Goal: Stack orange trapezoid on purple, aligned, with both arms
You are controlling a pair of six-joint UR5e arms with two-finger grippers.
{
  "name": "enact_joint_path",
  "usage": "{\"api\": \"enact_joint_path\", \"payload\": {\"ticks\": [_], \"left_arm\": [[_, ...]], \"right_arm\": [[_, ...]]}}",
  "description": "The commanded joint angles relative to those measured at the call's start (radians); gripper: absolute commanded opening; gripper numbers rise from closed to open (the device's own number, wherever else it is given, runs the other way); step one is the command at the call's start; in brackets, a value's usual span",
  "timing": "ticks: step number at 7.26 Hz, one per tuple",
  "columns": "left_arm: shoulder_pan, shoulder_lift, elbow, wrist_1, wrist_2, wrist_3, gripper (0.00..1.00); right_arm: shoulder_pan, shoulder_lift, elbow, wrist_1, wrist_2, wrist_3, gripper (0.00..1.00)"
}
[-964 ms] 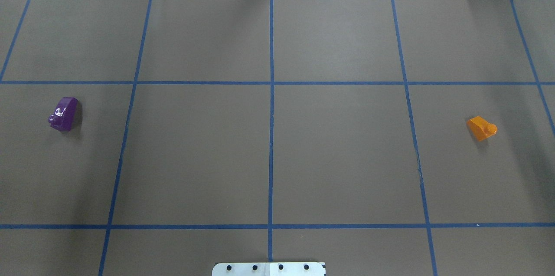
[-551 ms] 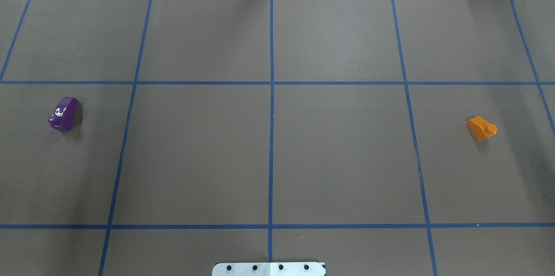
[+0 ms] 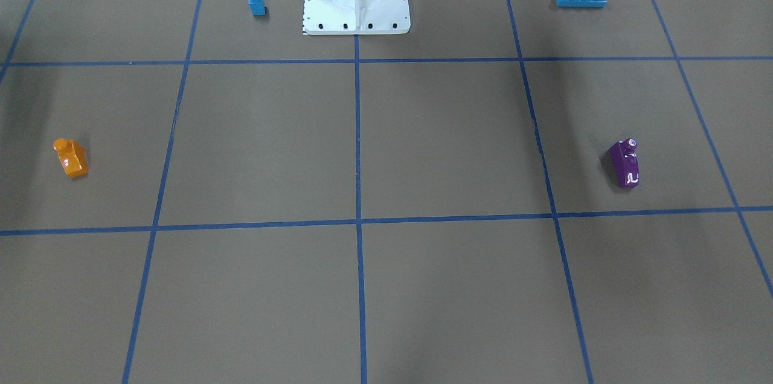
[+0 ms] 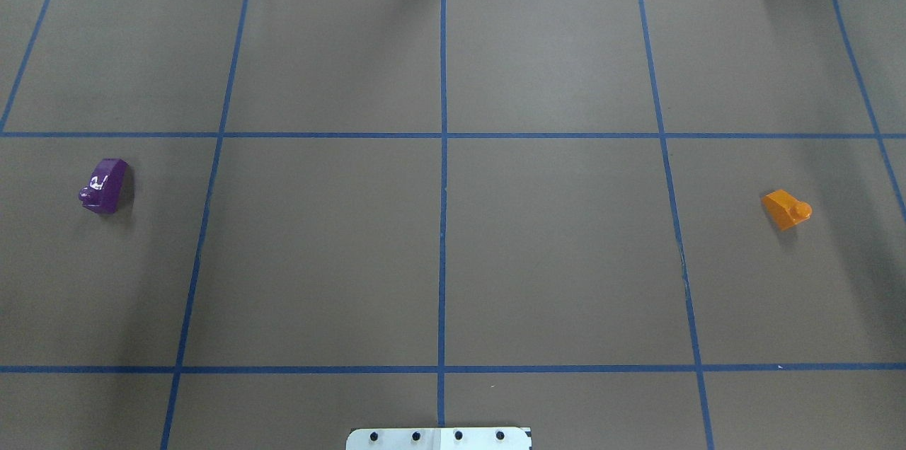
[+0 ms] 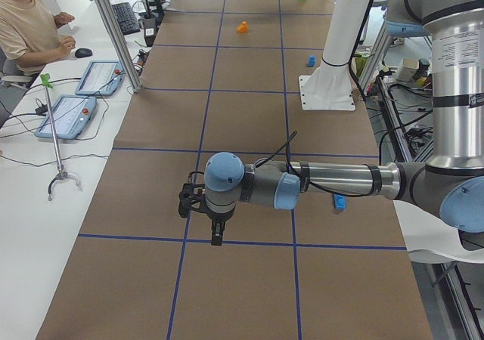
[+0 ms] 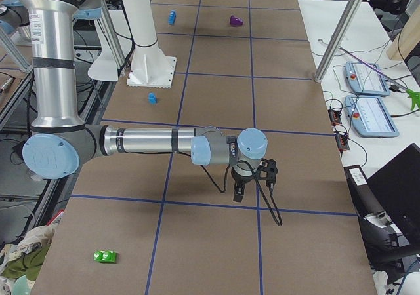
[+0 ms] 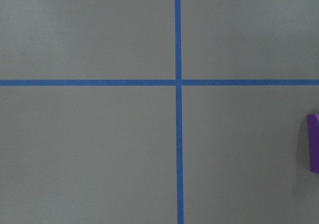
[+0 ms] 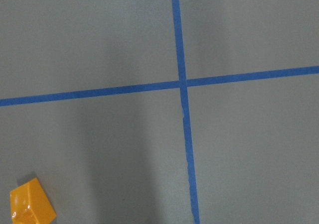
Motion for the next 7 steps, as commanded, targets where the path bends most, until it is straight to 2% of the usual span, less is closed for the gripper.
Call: {"api": "enact_joint_path", "payload": {"ticks": [1,3,4,6,7], "left_arm": [[0.039,-0.006,-0.002,-0.002,0.001,-0.001,1.00],[0.115,-0.012,-0.013,-0.041,-0.002,-0.006,1.00],[0.132,-0.014,-0.016,-0.047,-0.009,-0.105,1.00],[0.345,-0.091,-0.024,-0.161,-0.019,-0.534,1.00],[0.422,-0.096,-0.022,-0.248,0.029,-0.652,1.00]], "right_arm": [[0.000,-0.006,-0.001,0.035,0.003,0.001,1.00],[-0.003,-0.015,-0.007,0.089,0.016,0.001,1.00],[-0.008,-0.014,-0.007,0.089,0.017,0.001,1.00],[-0.008,-0.014,-0.007,0.104,0.075,-0.001,1.00],[-0.009,-0.015,-0.005,0.119,0.080,-0.001,1.00]]}}
